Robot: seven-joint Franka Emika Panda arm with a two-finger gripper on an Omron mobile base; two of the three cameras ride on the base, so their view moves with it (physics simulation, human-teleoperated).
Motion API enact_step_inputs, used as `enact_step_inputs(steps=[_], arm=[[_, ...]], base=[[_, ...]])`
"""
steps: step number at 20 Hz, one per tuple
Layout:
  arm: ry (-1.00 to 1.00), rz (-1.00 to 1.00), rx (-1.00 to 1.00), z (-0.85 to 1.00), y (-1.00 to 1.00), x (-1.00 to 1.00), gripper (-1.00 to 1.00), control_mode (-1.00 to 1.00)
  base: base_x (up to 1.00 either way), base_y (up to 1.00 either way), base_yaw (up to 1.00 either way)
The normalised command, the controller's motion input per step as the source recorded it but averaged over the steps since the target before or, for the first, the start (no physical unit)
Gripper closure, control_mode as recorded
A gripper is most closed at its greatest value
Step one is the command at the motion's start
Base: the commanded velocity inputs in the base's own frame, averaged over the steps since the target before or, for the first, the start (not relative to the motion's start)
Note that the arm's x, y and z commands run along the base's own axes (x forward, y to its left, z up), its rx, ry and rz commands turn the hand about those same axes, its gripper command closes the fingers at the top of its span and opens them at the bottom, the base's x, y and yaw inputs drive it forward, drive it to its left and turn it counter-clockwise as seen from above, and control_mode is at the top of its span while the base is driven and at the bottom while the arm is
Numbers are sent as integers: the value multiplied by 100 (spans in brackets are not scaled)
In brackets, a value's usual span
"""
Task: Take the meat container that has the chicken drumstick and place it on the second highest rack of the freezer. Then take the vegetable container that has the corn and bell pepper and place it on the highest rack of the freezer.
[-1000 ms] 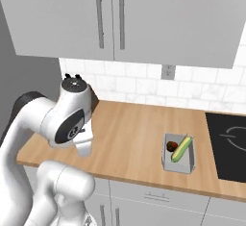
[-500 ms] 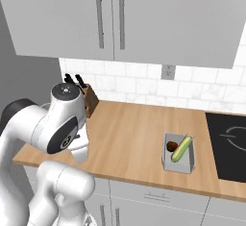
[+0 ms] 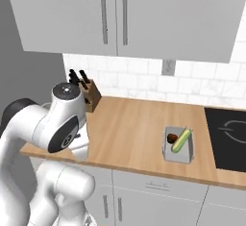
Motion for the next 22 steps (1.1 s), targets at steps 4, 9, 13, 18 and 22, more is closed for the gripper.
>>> enact_step_inputs(steps=[4,9,13,18,22], arm=[[0,0,0,0,0,0,100,100],[0,0,0,0,0,0,100,100],[0,0,0,0,0,0,100,100],[0,0,0,0,0,0,100,100],[0,0,0,0,0,0,100,100]], base=[[-100,0,1],[-90,24,51],[-44,68,80],[-3,99,68],[60,89,24]])
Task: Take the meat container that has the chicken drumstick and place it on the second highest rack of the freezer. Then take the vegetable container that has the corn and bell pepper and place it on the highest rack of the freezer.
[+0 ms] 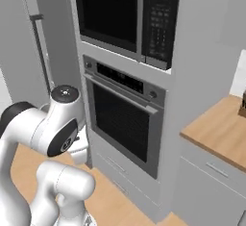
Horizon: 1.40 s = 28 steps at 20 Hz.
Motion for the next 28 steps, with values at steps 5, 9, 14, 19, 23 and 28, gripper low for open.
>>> enact_step_inputs(steps=[5,9,14,19,23,28], arm=[[0,0,0,0,0,0,100,100],[0,0,0,0,0,0,100,100],[0,0,0,0,0,0,100,100],[0,0,0,0,0,0,100,100],[0,0,0,0,0,0,100,100],[0,0,0,0,0,0,100,100]], base=[[100,100,0],[90,100,0],[86,100,-12],[73,100,-25],[50,100,-27],[20,89,-10]])
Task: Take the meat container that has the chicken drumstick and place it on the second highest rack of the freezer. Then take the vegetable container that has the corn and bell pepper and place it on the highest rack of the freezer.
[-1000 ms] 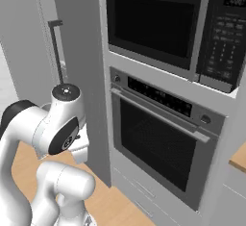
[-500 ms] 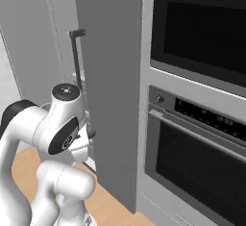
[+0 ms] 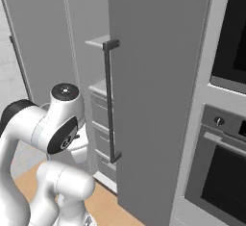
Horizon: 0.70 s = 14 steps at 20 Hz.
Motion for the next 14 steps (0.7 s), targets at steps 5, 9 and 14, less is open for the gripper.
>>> enact_step_inputs(steps=[5,9,14], arm=[[0,0,0,0,0,0,100,100],[0,0,0,0,0,0,100,100],[0,0,0,0,0,0,100,100]], base=[[26,42,-12],[51,13,-35],[57,18,-37]])
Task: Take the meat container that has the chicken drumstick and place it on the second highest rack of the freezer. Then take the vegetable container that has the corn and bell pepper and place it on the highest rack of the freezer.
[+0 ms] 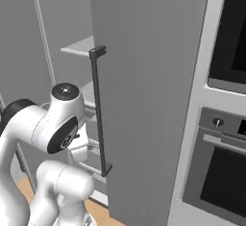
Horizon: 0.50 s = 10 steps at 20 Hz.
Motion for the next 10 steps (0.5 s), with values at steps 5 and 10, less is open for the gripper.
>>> enact_step_inputs(steps=[5,10], arm=[[0,0,0,0,0,0,100,100],[0,0,0,0,0,0,100,100]], base=[[24,36,-29],[20,67,-13]])
